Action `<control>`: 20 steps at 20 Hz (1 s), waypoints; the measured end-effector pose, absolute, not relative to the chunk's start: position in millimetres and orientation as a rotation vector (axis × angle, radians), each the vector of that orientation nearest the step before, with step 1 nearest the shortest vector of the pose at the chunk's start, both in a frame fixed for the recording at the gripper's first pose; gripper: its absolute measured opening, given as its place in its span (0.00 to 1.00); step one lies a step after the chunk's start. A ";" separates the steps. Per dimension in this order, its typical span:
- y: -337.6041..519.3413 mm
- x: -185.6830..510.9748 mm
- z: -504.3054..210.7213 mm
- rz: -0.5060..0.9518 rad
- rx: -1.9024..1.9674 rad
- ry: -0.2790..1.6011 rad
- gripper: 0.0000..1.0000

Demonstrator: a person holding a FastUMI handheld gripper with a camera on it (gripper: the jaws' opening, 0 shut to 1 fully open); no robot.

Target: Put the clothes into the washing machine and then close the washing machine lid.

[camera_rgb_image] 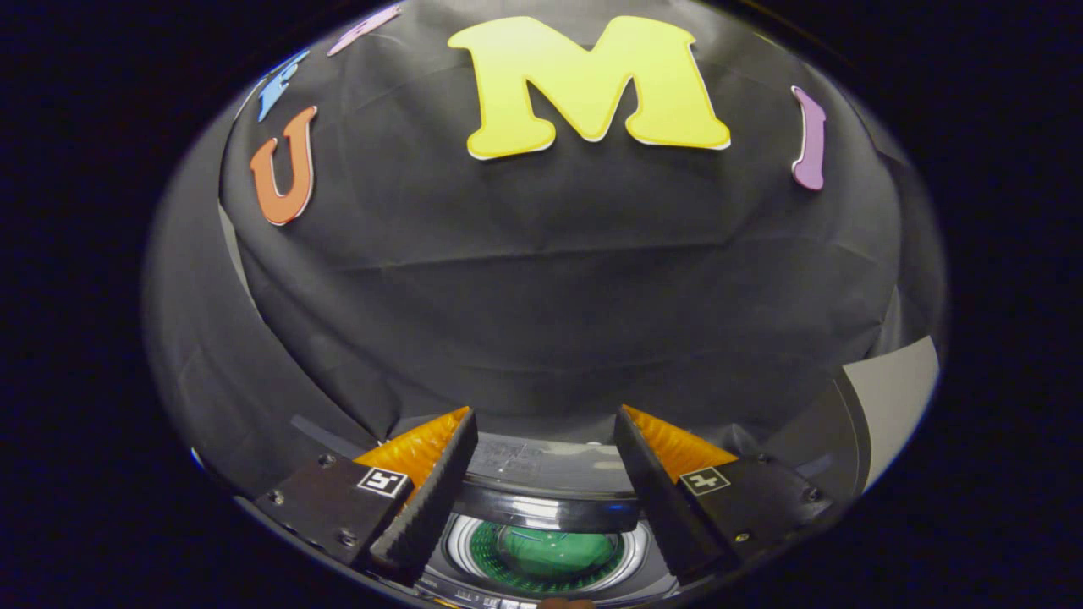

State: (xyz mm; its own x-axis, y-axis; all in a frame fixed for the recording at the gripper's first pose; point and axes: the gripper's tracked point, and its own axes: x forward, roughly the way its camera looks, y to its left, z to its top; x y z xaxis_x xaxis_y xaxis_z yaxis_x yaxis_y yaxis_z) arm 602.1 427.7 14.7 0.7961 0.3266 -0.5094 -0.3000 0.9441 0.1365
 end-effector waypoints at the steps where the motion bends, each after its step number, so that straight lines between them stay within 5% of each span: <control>1: 427.7 602.3 13.7 0.337 0.051 0.553 1.00; 20: 405.2 499.4 -45.6 0.365 -0.014 0.582 1.00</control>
